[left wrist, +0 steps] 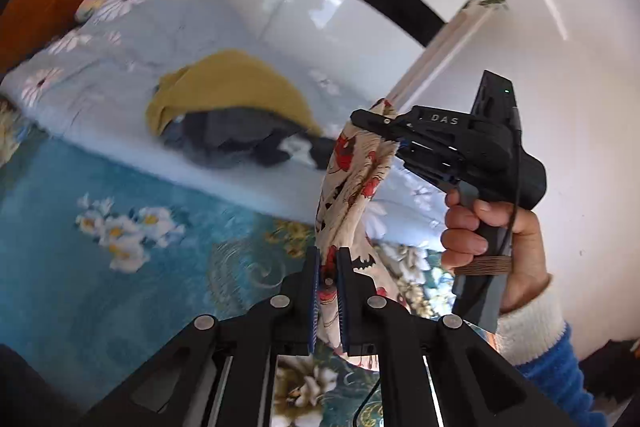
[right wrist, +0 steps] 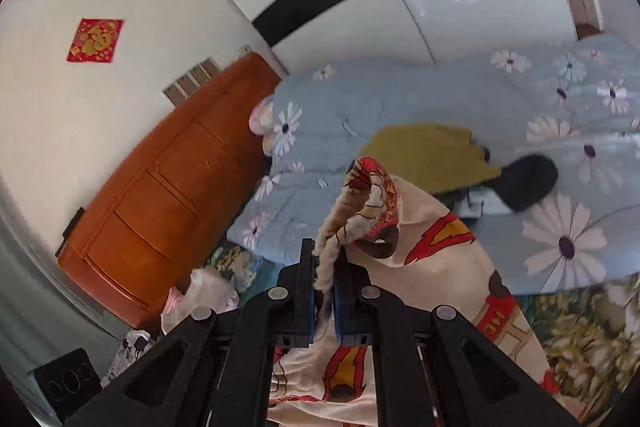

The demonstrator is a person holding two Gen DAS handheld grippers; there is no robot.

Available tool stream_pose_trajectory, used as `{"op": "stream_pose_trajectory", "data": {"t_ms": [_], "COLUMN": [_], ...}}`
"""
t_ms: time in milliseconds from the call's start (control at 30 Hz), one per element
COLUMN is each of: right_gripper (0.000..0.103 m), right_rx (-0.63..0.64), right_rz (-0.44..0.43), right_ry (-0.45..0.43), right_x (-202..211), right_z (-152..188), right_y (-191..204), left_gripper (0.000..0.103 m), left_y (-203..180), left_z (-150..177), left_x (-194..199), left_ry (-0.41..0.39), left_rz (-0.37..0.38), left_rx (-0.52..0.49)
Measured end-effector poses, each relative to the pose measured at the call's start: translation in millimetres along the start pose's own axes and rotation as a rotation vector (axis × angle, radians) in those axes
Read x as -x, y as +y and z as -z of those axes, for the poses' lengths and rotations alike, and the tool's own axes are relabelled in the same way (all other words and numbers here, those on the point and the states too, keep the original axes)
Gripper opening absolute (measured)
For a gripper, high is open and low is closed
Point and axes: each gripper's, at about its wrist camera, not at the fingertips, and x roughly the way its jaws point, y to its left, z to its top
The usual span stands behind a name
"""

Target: Fold clothes

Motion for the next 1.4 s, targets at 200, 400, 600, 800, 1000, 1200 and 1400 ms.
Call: {"op": "stream_pose_trajectory", "data": {"t_ms": [200,400,600,800,1000,1200,1400], "right_gripper": [0.007,0.007,0.007,0.007,0.007,0.007,0.011], "right_rx": [-0.104,0.040,0.149,0.206,0.314,0.389,0.463], "right_rz": [0.034,0.058,0.052,0.077,0.103,0.083,0.098], "right_ry": [0.260,0.330,0.414,0.559,0.674,0.727,0.801], "right_x": [-169.4,-236.2,-291.4,-379.9,-460.6,-521.9,-554.1], "right_z": [79.9,74.9,71.8,112.2,160.1,207.5,254.7], "right_y": [-27.4,34.7,99.0,143.6,200.0,255.4,279.4], "left_gripper": [0.008,0.008,0.008,0.008,0.008,0.008,0.008], "left_y": [116.4,153.6,225.5,319.5,401.4,469.0,504.7], "left_z": [45.2,33.1,9.6,24.0,42.7,65.3,91.8], "left_x": [-30.7,11.6,40.2,60.7,90.8,123.8,114.8], "left_ry": [0.131,0.038,0.018,0.038,-0.002,-0.061,0.000], "left_rz": [-0.104,-0.160,-0.177,-0.179,-0.187,-0.243,-0.309], "left_rx": [0.310,0.307,0.452,0.663,0.849,0.984,1.011]}}
